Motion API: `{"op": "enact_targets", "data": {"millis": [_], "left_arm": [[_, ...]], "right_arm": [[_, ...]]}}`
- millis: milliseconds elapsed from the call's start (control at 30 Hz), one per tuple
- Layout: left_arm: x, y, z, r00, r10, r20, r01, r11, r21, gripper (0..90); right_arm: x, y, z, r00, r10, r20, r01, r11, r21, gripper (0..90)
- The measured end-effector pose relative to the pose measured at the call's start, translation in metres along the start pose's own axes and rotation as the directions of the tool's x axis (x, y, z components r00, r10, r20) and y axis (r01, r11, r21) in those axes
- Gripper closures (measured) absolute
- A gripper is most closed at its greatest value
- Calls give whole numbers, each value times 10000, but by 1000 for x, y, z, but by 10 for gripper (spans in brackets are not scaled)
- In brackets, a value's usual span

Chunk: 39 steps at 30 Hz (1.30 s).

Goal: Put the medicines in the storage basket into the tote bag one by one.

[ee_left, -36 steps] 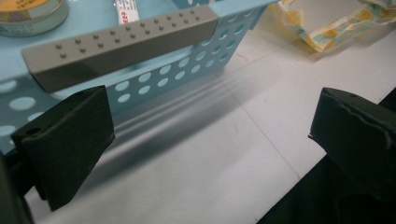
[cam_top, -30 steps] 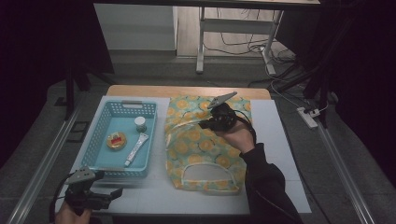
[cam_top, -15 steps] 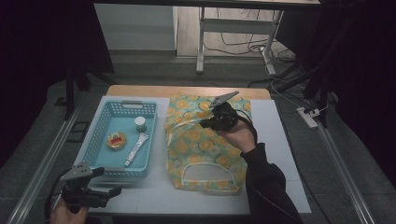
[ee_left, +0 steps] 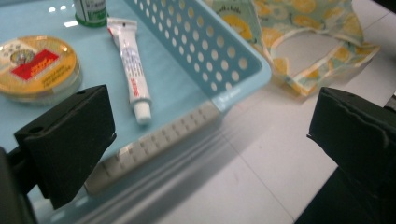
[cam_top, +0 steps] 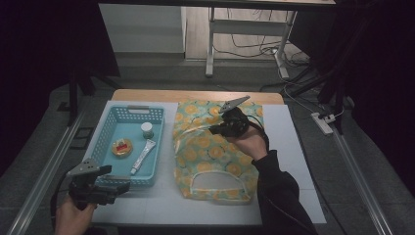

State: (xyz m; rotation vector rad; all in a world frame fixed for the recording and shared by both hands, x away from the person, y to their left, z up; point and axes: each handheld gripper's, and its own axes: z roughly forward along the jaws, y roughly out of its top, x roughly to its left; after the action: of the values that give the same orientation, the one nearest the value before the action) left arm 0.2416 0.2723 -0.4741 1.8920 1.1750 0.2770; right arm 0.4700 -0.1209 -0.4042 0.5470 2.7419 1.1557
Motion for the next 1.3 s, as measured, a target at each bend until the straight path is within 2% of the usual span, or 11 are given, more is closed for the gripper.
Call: {"op": "enact_targets", "data": {"millis": [67, 167, 333, 567, 667, 800, 933, 1167, 1233, 1300], "left_arm": [[3, 4, 2, 10000, -18, 29, 19, 10000, -41, 5], [7, 9, 6, 9998, 62, -207, -63, 10000, -48, 0], [15, 17, 13, 9994, 138, -308, -137, 9999, 25, 3], [27, 29, 25, 9986, -238, -473, 244, 9996, 120, 14], [33, 36, 30, 9955, -491, -815, 514, 9983, 265, 6], [43, 46, 36, 9902, -789, -1149, 881, 9931, 778, 0], [52, 54, 42, 9856, -584, -1588, 778, 9899, 1188, 0], [70, 64, 51, 9857, -863, -1450, 1054, 9860, 1296, 0], [73, 69, 54, 9846, -838, -1532, 1070, 9829, 1501, 0], [74, 73, 56, 9837, -696, -1661, 960, 9829, 1569, 0]], "right_arm": [[0, 0, 0, 10000, 19, 11, -19, 10000, -11, 900], [0, 0, -1, 10000, -1, 10, 1, 10000, -13, 900], [1, 0, 0, 10000, -57, -3, 57, 10000, -35, 900], [1, 1, 0, 10000, -82, -7, 82, 10000, -47, 900], [1, 1, 0, 10000, -74, -7, 74, 9999, -71, 900], [1, 1, 0, 10000, -90, -4, 90, 9999, -81, 900], [2, 1, -1, 9999, -119, -2, 119, 9999, -94, 900], [2, 1, -1, 9999, -119, -5, 118, 9999, -124, 900], [2, 1, -2, 9999, -113, -5, 113, 9998, -133, 900], [2, 1, -2, 9999, -110, -4, 110, 9999, -129, 900]]}}
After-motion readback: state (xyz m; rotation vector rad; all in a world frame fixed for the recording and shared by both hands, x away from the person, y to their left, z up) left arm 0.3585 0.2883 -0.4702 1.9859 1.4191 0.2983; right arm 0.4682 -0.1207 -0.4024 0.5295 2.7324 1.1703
